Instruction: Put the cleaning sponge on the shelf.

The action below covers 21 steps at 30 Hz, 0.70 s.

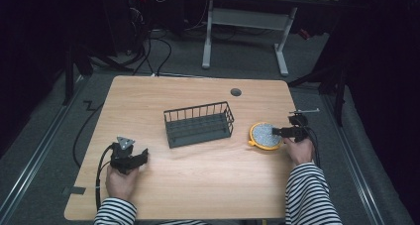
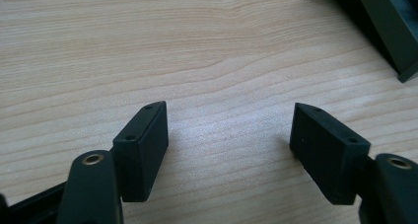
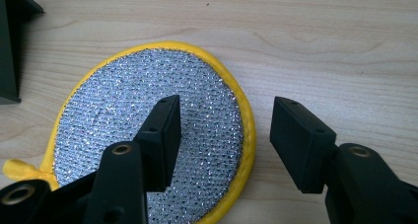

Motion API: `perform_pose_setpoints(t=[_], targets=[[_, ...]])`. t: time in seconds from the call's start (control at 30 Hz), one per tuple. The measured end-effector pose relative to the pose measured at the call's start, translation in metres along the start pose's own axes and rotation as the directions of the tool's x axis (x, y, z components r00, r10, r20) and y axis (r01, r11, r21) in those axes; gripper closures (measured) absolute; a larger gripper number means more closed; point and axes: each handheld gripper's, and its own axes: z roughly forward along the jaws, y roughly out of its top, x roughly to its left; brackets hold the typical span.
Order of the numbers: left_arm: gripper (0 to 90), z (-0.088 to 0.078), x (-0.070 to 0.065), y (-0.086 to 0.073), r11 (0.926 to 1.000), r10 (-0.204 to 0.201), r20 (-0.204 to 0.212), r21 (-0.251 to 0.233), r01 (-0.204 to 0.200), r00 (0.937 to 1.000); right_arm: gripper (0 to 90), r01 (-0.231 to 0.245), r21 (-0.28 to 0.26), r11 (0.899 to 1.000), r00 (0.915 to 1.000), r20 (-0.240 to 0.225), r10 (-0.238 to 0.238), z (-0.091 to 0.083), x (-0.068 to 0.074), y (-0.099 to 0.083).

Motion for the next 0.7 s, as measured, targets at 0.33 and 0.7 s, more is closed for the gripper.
perform_pose_setpoints(t=[0.33,0.7], targets=[[31.3,0.0,0.0,0.0,1.0,0.002,0.002,0.001,-0.002,1.0,58.4,0.005,0.049,0.999,0.9993,-0.036,-0.003,0.009,-0.001,0.0],[31.3,0.0,0.0,0.0,1.0,0.002,0.002,0.0,-0.002,1.0,81.8,0.062,0.052,0.997,0.998,-0.019,-0.061,0.006,0.009,-0.001]])
